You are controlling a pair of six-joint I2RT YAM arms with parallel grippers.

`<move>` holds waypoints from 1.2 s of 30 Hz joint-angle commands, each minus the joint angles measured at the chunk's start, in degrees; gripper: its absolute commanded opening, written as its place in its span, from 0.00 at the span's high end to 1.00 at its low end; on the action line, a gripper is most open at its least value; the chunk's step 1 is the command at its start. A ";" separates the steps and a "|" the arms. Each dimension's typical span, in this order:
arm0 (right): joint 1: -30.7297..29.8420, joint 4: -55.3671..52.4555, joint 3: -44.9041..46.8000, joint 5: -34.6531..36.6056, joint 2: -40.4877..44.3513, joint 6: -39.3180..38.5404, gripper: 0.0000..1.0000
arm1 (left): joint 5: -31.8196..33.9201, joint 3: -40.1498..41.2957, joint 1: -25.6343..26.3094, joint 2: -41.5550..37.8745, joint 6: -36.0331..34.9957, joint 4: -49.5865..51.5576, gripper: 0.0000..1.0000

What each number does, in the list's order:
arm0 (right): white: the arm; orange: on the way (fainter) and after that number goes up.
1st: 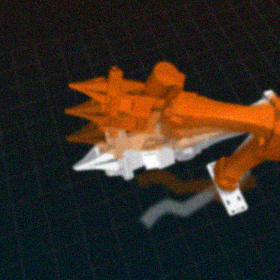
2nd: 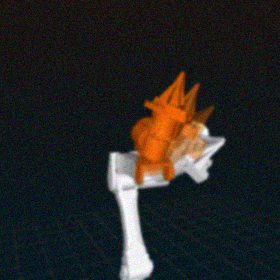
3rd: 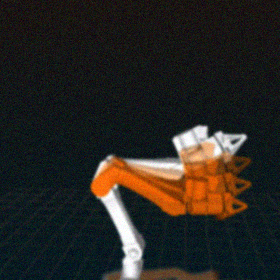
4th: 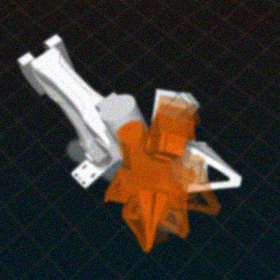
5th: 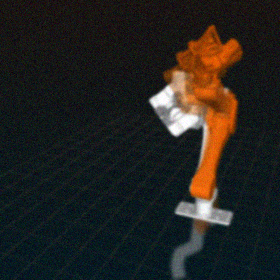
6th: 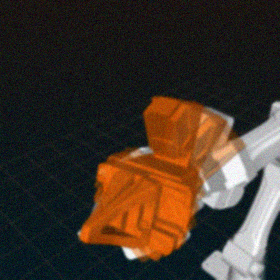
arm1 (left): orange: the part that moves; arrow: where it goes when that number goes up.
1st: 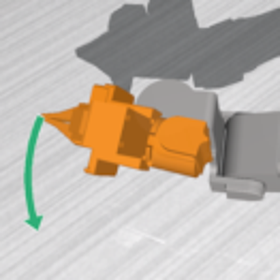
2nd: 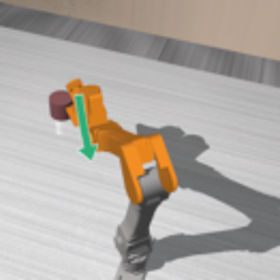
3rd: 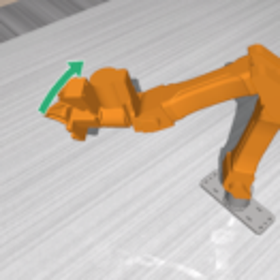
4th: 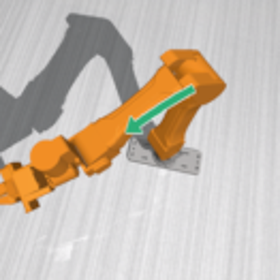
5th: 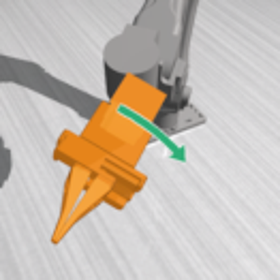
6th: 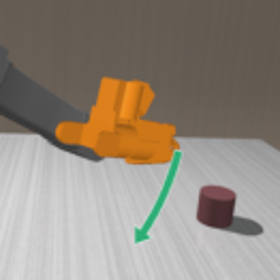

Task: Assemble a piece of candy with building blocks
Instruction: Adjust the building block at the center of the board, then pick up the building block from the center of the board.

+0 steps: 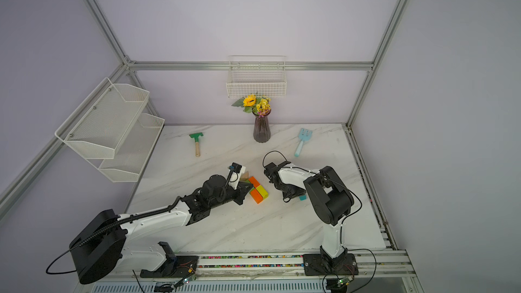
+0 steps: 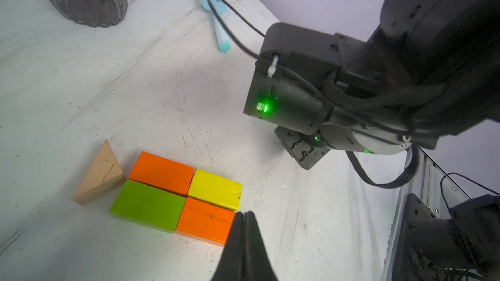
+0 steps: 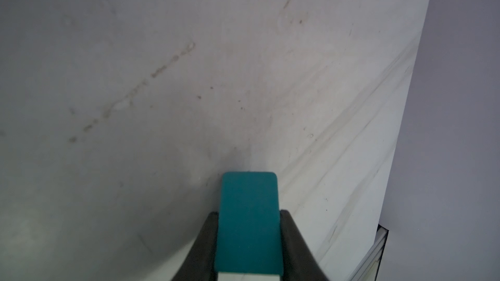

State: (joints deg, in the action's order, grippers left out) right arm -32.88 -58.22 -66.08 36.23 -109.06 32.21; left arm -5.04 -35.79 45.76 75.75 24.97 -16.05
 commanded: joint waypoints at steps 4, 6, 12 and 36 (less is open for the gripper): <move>-0.25 -1.12 -1.59 1.78 0.15 1.82 0.71 | -0.41 -1.00 -0.19 -1.04 -0.25 -1.28 1.00; -0.39 0.19 -1.26 0.29 -0.02 1.05 0.60 | -0.53 -1.04 -0.27 -0.78 -0.19 -1.50 1.00; -1.08 4.43 -0.35 -3.07 1.91 -0.50 0.46 | -1.12 -1.12 -0.25 -0.12 -0.09 -1.72 1.00; 23.86 34.34 30.25 -44.37 47.05 6.00 0.44 | -0.12 -2.41 -0.22 -0.61 -2.20 2.24 1.00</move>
State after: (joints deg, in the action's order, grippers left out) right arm -12.29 -28.34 -38.46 2.17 -64.36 35.86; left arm -5.56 -35.92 45.76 75.77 24.25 -13.78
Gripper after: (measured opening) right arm 0.552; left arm 0.047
